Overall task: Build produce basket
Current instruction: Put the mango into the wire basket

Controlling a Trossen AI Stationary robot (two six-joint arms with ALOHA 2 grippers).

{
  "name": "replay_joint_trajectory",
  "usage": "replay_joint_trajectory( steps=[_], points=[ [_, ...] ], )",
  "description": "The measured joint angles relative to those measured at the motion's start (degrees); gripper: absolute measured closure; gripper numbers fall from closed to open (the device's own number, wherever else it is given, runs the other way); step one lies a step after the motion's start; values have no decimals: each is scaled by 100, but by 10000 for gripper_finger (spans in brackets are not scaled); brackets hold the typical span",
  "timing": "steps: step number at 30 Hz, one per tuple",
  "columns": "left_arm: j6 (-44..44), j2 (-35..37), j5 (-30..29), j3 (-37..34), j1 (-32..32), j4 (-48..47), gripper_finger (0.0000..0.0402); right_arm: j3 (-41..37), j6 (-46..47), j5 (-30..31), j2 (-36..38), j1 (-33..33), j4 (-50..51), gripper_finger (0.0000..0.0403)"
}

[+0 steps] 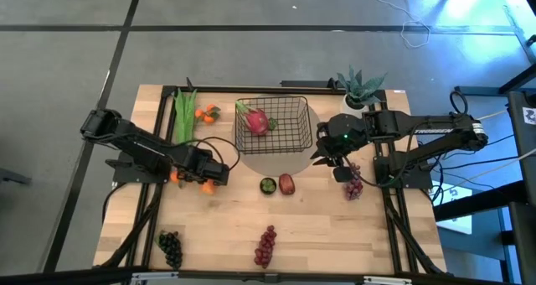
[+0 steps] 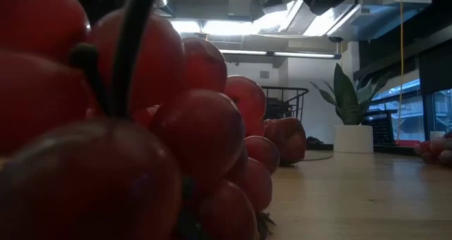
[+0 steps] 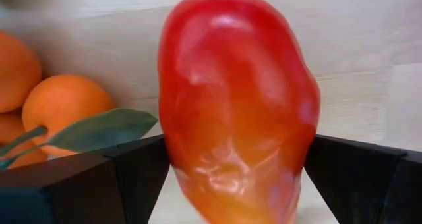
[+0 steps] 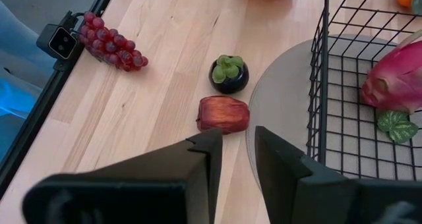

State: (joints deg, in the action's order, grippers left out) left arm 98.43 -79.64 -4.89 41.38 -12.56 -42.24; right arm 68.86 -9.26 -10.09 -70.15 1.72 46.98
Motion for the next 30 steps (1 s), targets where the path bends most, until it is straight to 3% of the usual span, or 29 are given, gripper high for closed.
replay_joint_trajectory(
  steps=[30],
  points=[
    [-111, -68, -105, -8, 4, -2, 88, 0, 1, -1, 0, 1, 0, 322]
  ],
)
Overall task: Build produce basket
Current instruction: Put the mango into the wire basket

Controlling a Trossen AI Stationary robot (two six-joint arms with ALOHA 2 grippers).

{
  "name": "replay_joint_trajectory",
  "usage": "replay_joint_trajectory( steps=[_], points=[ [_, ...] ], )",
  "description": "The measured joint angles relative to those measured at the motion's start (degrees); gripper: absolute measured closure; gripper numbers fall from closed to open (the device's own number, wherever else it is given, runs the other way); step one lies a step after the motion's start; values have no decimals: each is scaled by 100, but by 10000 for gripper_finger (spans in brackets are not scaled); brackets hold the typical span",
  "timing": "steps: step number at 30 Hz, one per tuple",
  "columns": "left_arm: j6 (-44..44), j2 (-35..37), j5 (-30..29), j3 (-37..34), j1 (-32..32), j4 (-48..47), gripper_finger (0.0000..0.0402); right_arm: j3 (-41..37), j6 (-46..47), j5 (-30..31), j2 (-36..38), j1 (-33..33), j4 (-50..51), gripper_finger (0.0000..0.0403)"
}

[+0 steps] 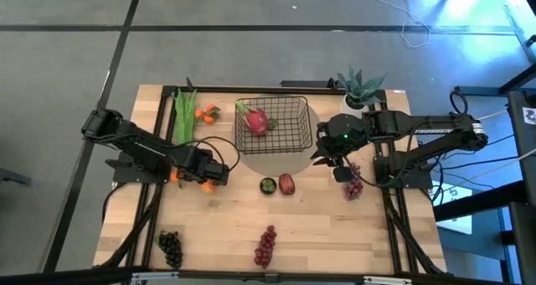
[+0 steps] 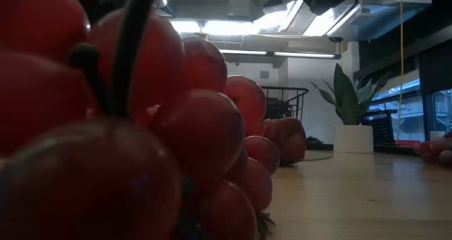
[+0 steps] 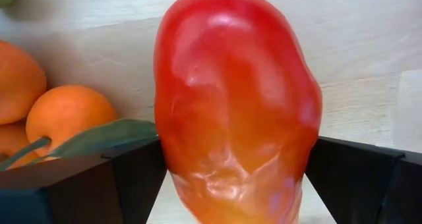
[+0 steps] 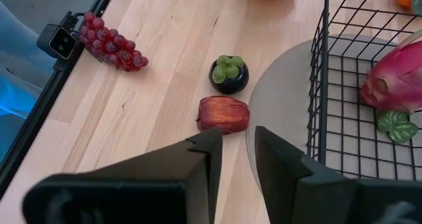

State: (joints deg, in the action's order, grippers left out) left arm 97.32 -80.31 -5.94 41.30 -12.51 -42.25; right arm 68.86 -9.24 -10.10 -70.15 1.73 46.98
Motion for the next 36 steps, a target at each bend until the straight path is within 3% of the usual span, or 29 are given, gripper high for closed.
replay_joint_trajectory(
  steps=[12, 24, 36],
  points=[
    [-234, 2, 51, 0, 0, 268, 127, 0, -1, -1, 0, -1, 0, 322],
    [-768, 144, -124, 50, -2, 578, 132, 0, -1, -1, 0, -1, -3, 322],
    [-2737, 140, -296, 1604, -64, 429, 133, 0, -1, -1, 2, 1, -28, 322]
  ],
)
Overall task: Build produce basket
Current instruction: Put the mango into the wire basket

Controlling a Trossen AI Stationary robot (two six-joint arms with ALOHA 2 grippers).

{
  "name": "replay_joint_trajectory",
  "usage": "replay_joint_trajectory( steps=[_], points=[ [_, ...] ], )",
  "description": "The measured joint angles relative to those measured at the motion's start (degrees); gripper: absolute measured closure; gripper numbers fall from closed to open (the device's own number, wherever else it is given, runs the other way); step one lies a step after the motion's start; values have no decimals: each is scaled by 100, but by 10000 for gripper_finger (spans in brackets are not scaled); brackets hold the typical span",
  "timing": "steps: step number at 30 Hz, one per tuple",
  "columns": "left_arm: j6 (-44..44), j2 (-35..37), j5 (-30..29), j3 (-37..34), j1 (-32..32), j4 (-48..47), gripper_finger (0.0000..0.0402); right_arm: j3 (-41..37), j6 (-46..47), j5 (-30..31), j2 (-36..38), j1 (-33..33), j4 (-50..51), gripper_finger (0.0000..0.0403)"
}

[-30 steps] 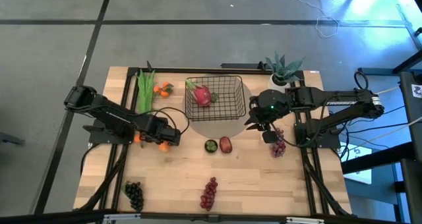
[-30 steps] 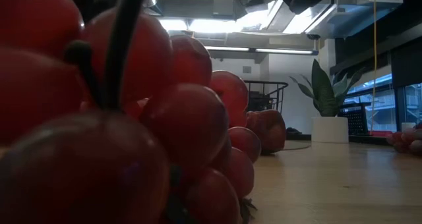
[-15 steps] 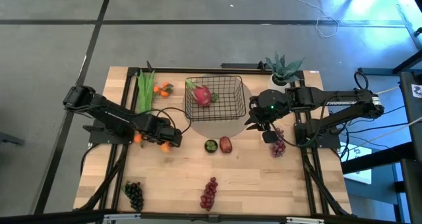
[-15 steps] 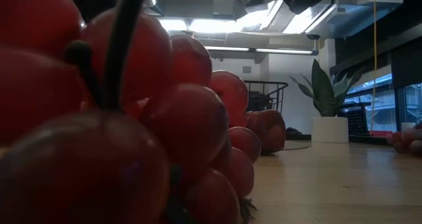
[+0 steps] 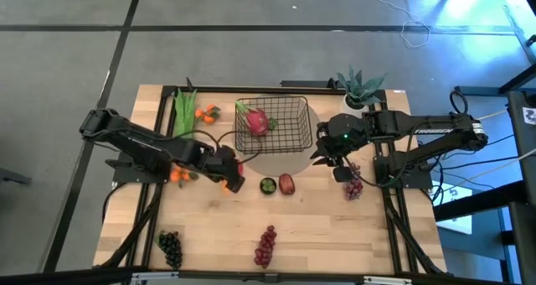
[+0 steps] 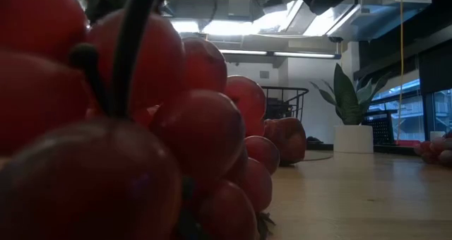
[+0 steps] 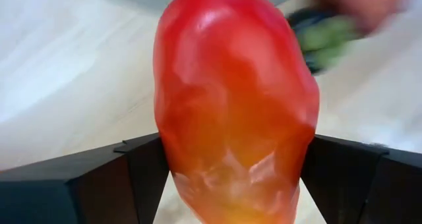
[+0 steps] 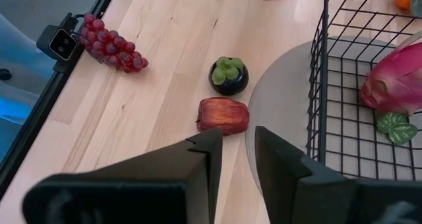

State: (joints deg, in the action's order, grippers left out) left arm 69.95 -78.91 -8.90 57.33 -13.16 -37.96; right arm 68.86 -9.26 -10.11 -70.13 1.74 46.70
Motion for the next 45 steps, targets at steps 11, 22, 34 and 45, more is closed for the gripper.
replay_joint_trajectory(
  steps=[11, 22, 34, 45],
  points=[
    [-1477, 2, -1093, 1332, 265, -249, 133, 0, -3, 203, 0, -9, -145, 322],
    [-2363, -22, -1431, 1411, 1378, -24, 133, 0, 760, 986, 0, -13, -586, 322],
    [-3082, -434, -1423, 1411, 2070, 299, 133, 0, 901, 2200, 0, -11, -627, 322],
    [-3705, -1088, -1500, 1408, 2077, 451, 133, 0, 730, 2315, 0, -11, -688, 322]
  ],
)
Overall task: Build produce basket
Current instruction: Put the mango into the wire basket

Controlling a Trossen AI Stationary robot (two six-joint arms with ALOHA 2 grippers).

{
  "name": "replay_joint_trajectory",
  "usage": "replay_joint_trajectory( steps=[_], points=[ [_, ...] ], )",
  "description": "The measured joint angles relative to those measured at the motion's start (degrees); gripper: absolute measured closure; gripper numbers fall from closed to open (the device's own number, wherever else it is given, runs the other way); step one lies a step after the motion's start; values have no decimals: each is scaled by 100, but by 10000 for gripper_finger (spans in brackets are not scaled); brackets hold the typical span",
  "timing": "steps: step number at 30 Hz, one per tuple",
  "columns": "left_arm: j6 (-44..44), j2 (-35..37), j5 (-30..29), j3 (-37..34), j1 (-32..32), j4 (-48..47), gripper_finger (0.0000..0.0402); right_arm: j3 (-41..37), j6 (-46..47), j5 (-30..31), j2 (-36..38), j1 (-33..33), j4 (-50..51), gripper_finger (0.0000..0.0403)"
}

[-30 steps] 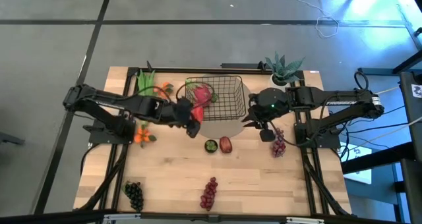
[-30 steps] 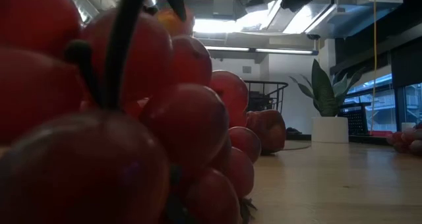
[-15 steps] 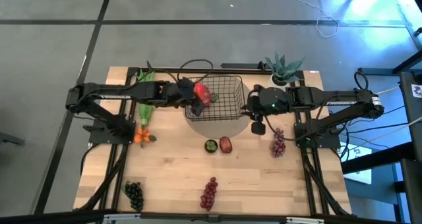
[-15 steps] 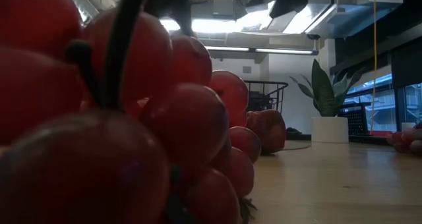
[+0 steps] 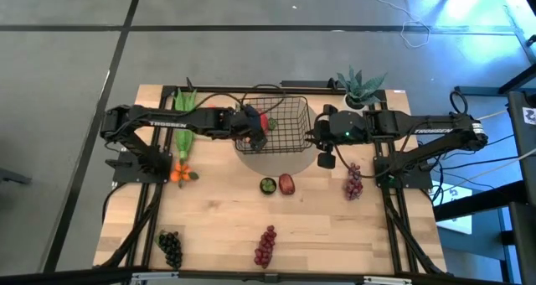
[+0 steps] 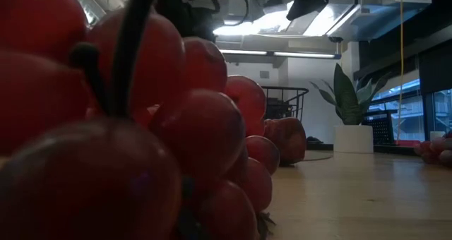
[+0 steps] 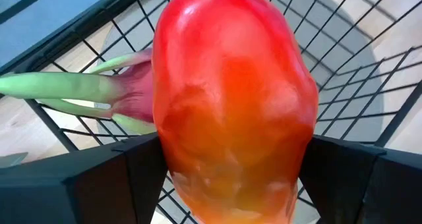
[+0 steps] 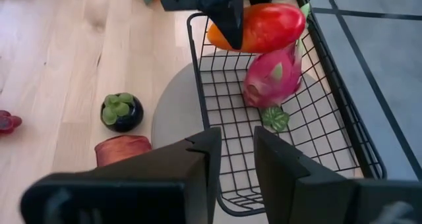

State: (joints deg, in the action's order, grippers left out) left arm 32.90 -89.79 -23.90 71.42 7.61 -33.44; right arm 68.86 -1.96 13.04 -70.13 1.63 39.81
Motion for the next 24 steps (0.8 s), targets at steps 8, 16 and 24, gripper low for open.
replay_joint_trajectory(
  steps=[8, 16, 24],
  points=[
    [-136, -101, 87, 0, -2, -41, 133, 0, -284, -8, 0, 0, -11, 322],
    [-208, -101, 82, 0, -6, -83, 133, 0, -1062, -875, -2, 2, -24, 322],
    [-200, -253, 12, -6, -15, -191, 132, 0, -1346, -1471, -2, 2, -22, 322]
  ],
)
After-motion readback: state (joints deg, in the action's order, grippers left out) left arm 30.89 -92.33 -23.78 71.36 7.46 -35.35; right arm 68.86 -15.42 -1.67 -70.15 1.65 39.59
